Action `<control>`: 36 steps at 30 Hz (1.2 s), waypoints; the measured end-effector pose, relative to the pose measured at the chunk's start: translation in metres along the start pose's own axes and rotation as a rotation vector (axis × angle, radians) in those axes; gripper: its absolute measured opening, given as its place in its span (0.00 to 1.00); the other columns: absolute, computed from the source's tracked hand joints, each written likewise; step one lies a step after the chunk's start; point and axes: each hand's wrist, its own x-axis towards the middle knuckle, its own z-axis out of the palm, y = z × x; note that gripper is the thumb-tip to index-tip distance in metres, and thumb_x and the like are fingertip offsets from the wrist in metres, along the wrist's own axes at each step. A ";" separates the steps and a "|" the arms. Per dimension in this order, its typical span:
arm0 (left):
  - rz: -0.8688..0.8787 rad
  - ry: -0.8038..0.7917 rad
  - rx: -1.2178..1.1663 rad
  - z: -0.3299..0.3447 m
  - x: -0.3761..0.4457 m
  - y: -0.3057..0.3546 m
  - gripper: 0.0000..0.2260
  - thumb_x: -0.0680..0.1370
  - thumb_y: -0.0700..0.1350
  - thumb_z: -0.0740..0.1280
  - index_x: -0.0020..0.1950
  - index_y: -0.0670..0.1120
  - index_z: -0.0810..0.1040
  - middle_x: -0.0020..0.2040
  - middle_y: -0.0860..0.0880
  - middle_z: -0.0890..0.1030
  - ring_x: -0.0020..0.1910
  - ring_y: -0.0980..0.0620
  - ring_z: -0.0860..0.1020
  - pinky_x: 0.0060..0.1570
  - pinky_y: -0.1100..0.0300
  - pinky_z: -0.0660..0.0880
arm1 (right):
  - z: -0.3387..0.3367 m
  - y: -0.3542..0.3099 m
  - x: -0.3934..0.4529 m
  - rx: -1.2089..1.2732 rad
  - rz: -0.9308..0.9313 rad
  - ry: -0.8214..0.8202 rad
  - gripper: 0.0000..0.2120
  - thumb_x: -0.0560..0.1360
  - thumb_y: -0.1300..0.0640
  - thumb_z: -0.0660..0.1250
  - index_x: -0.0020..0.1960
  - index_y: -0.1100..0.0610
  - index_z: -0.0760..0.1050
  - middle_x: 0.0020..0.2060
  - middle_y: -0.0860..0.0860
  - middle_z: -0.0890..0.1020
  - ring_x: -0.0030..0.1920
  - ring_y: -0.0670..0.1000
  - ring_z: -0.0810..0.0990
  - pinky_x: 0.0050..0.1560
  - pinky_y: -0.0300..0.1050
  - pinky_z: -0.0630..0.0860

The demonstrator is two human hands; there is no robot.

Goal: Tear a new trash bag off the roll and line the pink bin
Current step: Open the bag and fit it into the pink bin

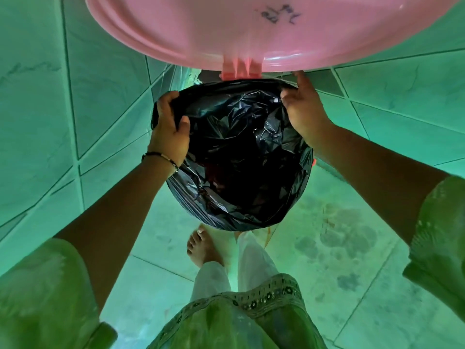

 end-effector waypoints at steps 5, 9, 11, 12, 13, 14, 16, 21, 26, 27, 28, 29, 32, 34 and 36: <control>-0.069 0.041 0.227 -0.009 -0.013 -0.012 0.16 0.81 0.46 0.56 0.68 0.43 0.62 0.47 0.45 0.78 0.44 0.46 0.75 0.46 0.54 0.72 | -0.015 0.002 0.000 -0.148 0.112 -0.022 0.26 0.81 0.52 0.54 0.77 0.53 0.51 0.73 0.58 0.64 0.68 0.59 0.69 0.65 0.50 0.67; -0.295 0.025 0.281 -0.024 -0.047 -0.034 0.18 0.80 0.50 0.57 0.68 0.43 0.65 0.40 0.39 0.77 0.47 0.38 0.76 0.46 0.51 0.70 | -0.027 0.023 -0.020 -0.281 0.093 -0.044 0.20 0.82 0.56 0.53 0.71 0.62 0.62 0.66 0.64 0.72 0.64 0.63 0.72 0.57 0.52 0.71; -0.304 -0.034 0.209 -0.024 -0.065 -0.042 0.20 0.79 0.49 0.62 0.67 0.42 0.66 0.56 0.35 0.78 0.58 0.39 0.76 0.56 0.50 0.71 | -0.032 0.038 -0.026 -0.216 0.052 -0.003 0.15 0.80 0.61 0.57 0.64 0.61 0.72 0.56 0.63 0.79 0.53 0.60 0.79 0.50 0.48 0.73; -0.313 -0.041 0.136 -0.021 -0.072 -0.044 0.21 0.78 0.48 0.64 0.68 0.41 0.66 0.61 0.37 0.76 0.61 0.42 0.75 0.59 0.52 0.71 | -0.036 0.044 -0.027 -0.117 0.075 0.014 0.12 0.78 0.63 0.60 0.60 0.59 0.76 0.51 0.61 0.82 0.48 0.57 0.79 0.49 0.46 0.73; -0.354 -0.019 0.054 -0.017 -0.078 -0.044 0.21 0.77 0.45 0.65 0.68 0.40 0.66 0.64 0.39 0.75 0.61 0.45 0.74 0.58 0.54 0.71 | -0.039 0.048 -0.027 0.014 0.119 0.028 0.11 0.76 0.66 0.62 0.55 0.57 0.78 0.45 0.57 0.83 0.44 0.54 0.80 0.48 0.44 0.74; -0.418 0.050 -0.048 -0.011 -0.082 -0.045 0.21 0.77 0.43 0.65 0.68 0.40 0.65 0.65 0.41 0.73 0.60 0.47 0.73 0.57 0.55 0.70 | -0.043 0.052 -0.028 0.165 0.178 0.045 0.11 0.74 0.68 0.64 0.50 0.56 0.79 0.40 0.52 0.84 0.41 0.52 0.81 0.46 0.43 0.76; -0.604 0.209 -0.317 0.001 -0.093 -0.048 0.22 0.77 0.44 0.65 0.69 0.43 0.64 0.68 0.42 0.71 0.63 0.46 0.72 0.55 0.54 0.70 | -0.051 0.066 -0.031 0.395 0.323 0.058 0.12 0.72 0.70 0.65 0.45 0.54 0.79 0.35 0.48 0.83 0.36 0.49 0.80 0.42 0.41 0.76; -0.935 0.261 -0.749 0.025 -0.118 -0.049 0.16 0.77 0.54 0.62 0.59 0.44 0.73 0.60 0.45 0.75 0.62 0.45 0.71 0.58 0.47 0.70 | -0.051 0.091 -0.060 0.347 0.387 -0.027 0.13 0.75 0.70 0.61 0.43 0.53 0.77 0.38 0.50 0.80 0.34 0.45 0.79 0.42 0.44 0.73; -1.000 0.186 -0.905 0.032 -0.145 -0.051 0.17 0.76 0.56 0.61 0.57 0.46 0.74 0.51 0.49 0.77 0.49 0.49 0.75 0.47 0.53 0.74 | -0.044 0.082 -0.112 0.496 0.445 0.184 0.02 0.76 0.58 0.65 0.47 0.52 0.76 0.46 0.49 0.80 0.48 0.49 0.78 0.45 0.48 0.77; -1.024 0.153 -0.944 0.030 -0.149 -0.054 0.15 0.73 0.56 0.64 0.52 0.46 0.75 0.46 0.49 0.76 0.44 0.50 0.75 0.40 0.56 0.77 | -0.042 0.084 -0.124 0.472 0.500 0.169 0.02 0.76 0.56 0.66 0.48 0.52 0.76 0.48 0.49 0.79 0.49 0.51 0.78 0.45 0.50 0.77; -1.030 0.125 -0.966 0.027 -0.151 -0.056 0.15 0.70 0.55 0.68 0.48 0.46 0.75 0.42 0.49 0.76 0.39 0.51 0.75 0.34 0.60 0.78 | -0.039 0.085 -0.136 0.434 0.556 0.114 0.02 0.75 0.55 0.66 0.48 0.52 0.75 0.47 0.50 0.79 0.47 0.52 0.78 0.43 0.50 0.77; -1.030 0.104 -0.985 0.024 -0.153 -0.056 0.15 0.67 0.53 0.72 0.46 0.46 0.75 0.38 0.48 0.75 0.33 0.52 0.76 0.29 0.63 0.77 | -0.033 0.087 -0.147 0.387 0.604 0.037 0.01 0.76 0.55 0.66 0.47 0.52 0.76 0.46 0.51 0.80 0.44 0.53 0.79 0.41 0.49 0.76; -1.053 0.131 -0.919 0.020 -0.154 -0.062 0.06 0.77 0.40 0.64 0.40 0.45 0.72 0.29 0.49 0.74 0.19 0.58 0.73 0.21 0.70 0.72 | -0.014 0.093 -0.166 0.304 0.698 -0.065 0.05 0.75 0.60 0.66 0.41 0.56 0.76 0.34 0.53 0.78 0.28 0.50 0.76 0.32 0.41 0.72; -1.077 0.119 -0.769 0.016 -0.150 -0.067 0.12 0.80 0.39 0.58 0.36 0.45 0.68 0.19 0.51 0.72 0.15 0.58 0.70 0.18 0.73 0.67 | -0.007 0.096 -0.167 0.311 0.726 -0.038 0.06 0.75 0.62 0.66 0.39 0.58 0.76 0.29 0.54 0.75 0.23 0.49 0.72 0.30 0.40 0.69; -1.088 0.074 -0.622 0.015 -0.147 -0.073 0.13 0.80 0.41 0.58 0.35 0.44 0.67 0.16 0.52 0.72 0.13 0.57 0.68 0.17 0.73 0.65 | -0.007 0.097 -0.163 0.344 0.753 -0.043 0.06 0.74 0.62 0.66 0.38 0.58 0.75 0.28 0.54 0.75 0.23 0.50 0.71 0.30 0.40 0.69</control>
